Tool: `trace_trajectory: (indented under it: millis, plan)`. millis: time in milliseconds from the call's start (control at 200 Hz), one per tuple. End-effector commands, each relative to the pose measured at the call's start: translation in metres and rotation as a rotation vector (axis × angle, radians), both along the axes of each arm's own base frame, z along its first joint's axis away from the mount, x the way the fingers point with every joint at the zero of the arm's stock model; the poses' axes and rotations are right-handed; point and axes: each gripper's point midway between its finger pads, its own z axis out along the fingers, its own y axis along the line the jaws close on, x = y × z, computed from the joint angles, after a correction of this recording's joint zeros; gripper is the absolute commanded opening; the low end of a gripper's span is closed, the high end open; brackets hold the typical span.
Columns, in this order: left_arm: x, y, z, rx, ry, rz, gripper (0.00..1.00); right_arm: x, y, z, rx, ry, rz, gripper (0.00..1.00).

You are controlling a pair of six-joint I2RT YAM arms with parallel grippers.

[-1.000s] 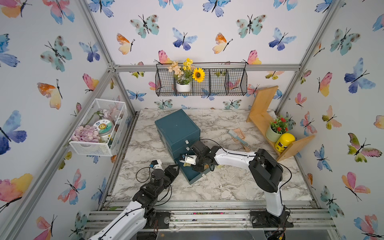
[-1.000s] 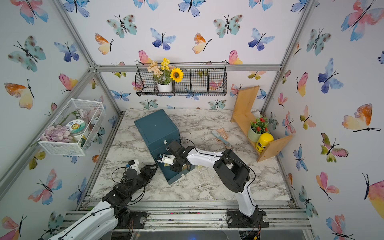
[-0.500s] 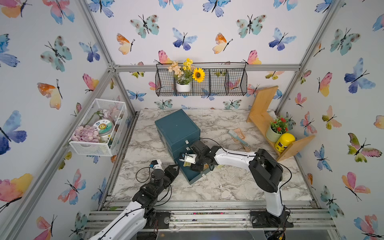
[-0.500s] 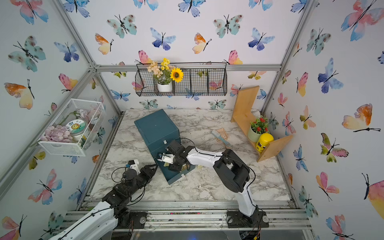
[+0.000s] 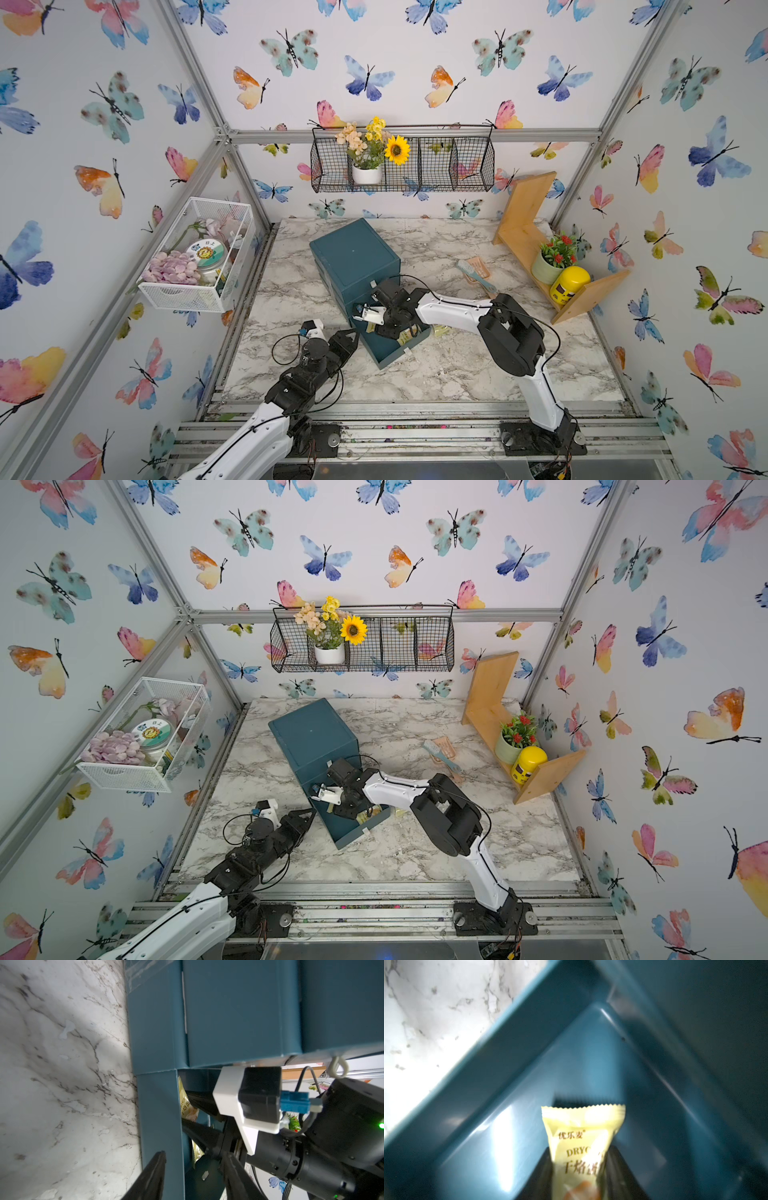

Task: Take the cookies out of the drawer
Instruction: Pick up the cookie from the drawer.

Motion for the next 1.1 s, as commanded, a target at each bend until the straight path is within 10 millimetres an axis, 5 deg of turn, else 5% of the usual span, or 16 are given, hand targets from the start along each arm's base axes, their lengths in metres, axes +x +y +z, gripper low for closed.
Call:
trace_trajectory:
  millis: [0, 295, 706, 876, 1096]
  plan:
    - [0.003, 0.004, 0.003, 0.021, -0.012, 0.016, 0.49, -0.028, -0.041, -0.060, -0.198, 0.169, -0.029, 0.03]
    - [0.005, 0.003, 0.006, 0.020, -0.021, 0.016, 0.49, -0.013, -0.007, 0.017, 0.013, 0.071, -0.007, 0.03]
    - [0.009, 0.000, 0.011, 0.021, -0.029, 0.013, 0.49, -0.023, -0.016, 0.086, 0.161, -0.015, -0.032, 0.03]
    - [0.009, -0.001, 0.014, 0.019, -0.034, 0.007, 0.49, -0.022, -0.048, 0.112, 0.191, -0.077, -0.175, 0.03]
    - [0.008, -0.001, 0.012, 0.015, -0.029, 0.005, 0.49, 0.012, -0.144, 0.106, 0.123, -0.207, -0.613, 0.03]
